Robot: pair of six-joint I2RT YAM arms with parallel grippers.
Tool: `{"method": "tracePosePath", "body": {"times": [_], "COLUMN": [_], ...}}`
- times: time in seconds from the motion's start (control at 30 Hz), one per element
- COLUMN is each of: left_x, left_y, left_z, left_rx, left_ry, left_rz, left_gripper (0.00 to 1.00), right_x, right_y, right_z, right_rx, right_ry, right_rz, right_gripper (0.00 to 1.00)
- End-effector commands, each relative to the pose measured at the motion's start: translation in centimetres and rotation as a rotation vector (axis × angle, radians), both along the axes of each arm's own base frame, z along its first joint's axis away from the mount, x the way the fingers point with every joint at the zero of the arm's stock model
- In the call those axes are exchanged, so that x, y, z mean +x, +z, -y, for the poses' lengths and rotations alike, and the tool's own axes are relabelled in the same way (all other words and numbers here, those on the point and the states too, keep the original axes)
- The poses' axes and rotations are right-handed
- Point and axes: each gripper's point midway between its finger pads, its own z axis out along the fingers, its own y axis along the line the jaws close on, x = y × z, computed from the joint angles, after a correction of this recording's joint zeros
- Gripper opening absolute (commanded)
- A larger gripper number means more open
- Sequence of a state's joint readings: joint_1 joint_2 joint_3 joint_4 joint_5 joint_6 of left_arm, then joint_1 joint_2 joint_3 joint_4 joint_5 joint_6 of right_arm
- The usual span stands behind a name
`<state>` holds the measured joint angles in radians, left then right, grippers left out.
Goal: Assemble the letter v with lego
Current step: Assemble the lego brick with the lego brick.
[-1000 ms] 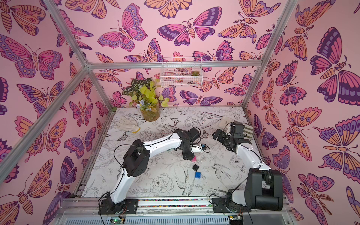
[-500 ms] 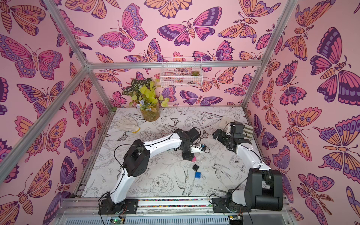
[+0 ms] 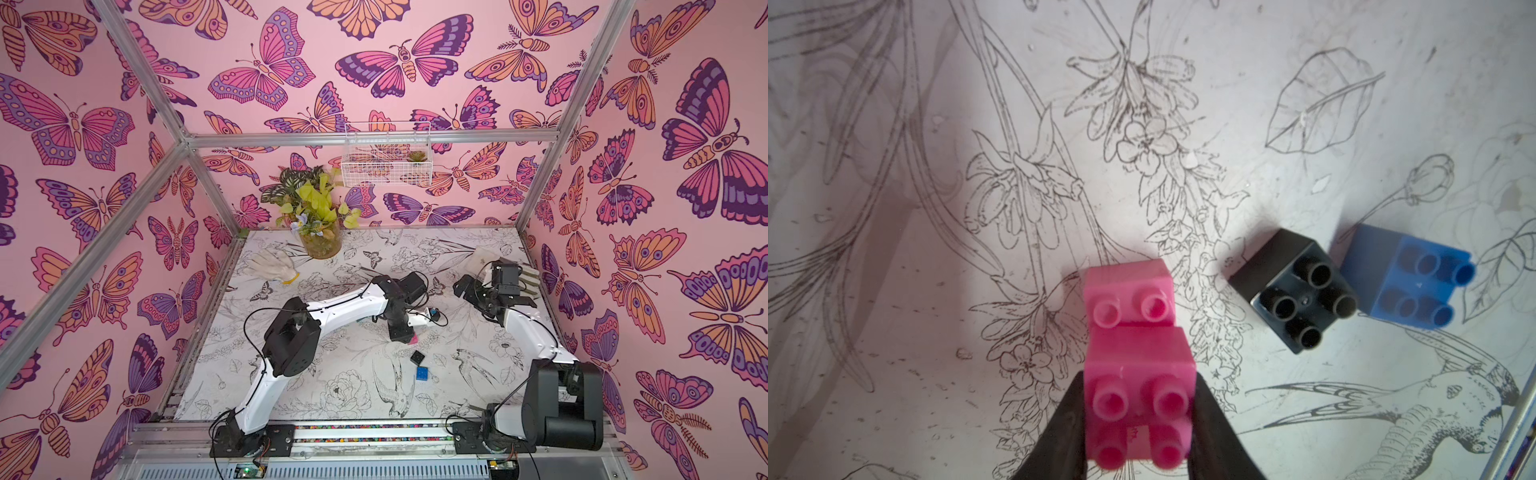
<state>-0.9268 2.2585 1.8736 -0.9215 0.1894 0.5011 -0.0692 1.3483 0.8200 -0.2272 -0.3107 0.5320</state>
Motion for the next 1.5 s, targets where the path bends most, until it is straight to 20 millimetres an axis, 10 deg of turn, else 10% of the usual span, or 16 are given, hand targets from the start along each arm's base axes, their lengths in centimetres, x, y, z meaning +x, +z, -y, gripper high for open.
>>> {"method": "tracePosePath", "body": {"times": [0.0,0.8,1.47], "left_x": [-0.7,-1.9,1.1], "left_y": [-4.2,-7.0,-7.6], "left_z": [-1.8,-2.0,-4.0], "left_rx": [0.119,0.167,0.300], "left_ry": [-0.003,0.022,0.078], "left_rz": [-0.048,-0.103,0.079], "left_gripper": [0.26,0.25,0.25], "right_x": [0.4,0.1,0.1], "right_y": [0.6,1.3,1.0], "right_z": [-0.5,-0.5,-0.5], "right_rx": [0.017,0.020,0.020], "right_ry": [0.011,0.009,0.009], "right_rz": [0.014,0.027,0.021], "right_gripper": [0.99,0.99,0.99]}}
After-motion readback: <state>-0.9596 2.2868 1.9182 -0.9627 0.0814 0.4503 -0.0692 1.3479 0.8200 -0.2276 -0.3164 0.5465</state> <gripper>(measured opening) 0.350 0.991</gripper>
